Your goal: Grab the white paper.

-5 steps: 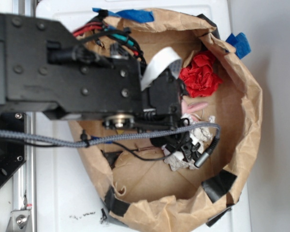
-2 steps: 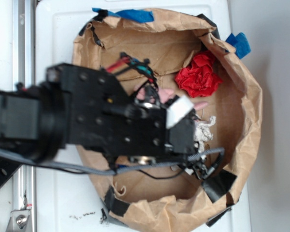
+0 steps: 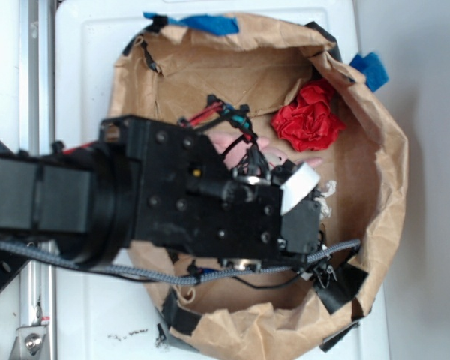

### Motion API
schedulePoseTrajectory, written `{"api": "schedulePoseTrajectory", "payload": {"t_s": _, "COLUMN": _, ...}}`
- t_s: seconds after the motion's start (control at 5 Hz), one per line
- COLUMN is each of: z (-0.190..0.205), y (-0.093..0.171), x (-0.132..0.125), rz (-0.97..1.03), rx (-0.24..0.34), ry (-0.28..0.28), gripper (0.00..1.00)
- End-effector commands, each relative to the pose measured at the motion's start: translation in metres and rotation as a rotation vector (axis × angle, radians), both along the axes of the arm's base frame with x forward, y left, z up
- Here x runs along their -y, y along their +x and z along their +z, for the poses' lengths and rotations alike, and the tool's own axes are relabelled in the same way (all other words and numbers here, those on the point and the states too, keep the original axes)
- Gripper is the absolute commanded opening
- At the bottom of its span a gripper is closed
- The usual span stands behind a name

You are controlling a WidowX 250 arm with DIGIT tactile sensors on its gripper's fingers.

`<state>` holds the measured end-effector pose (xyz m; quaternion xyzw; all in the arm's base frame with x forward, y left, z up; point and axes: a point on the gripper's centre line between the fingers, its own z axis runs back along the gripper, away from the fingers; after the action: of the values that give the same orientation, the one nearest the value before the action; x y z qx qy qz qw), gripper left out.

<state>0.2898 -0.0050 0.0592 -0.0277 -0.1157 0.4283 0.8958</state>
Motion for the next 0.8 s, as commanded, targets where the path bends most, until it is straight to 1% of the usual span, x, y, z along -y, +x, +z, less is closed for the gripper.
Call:
{"api": "schedulePoseTrajectory", "payload": {"t_s": 0.0, "z": 0.014, "y": 0.02, "x": 0.001, "rz": -0.003, "rx": 0.075, "ry": -0.015, "gripper": 1.0}}
{"api": "schedulePoseTrajectory", "payload": {"t_s": 0.2, "z": 0.011, "y": 0.024, "x": 0.003, "rz": -0.022, "rx": 0.082, "ry": -0.017, "gripper": 1.0}}
{"api": "schedulePoseTrajectory", "payload": {"t_s": 0.4, "z": -0.001, "y": 0.029, "x": 0.005, "rz": -0.055, "rx": 0.08, "ry": 0.006, "gripper": 1.0}}
{"api": "schedulePoseTrajectory", "payload": {"t_s": 0.6, "z": -0.022, "y": 0.033, "x": 0.0, "rz": -0.056, "rx": 0.043, "ry": 0.053, "gripper": 1.0}}
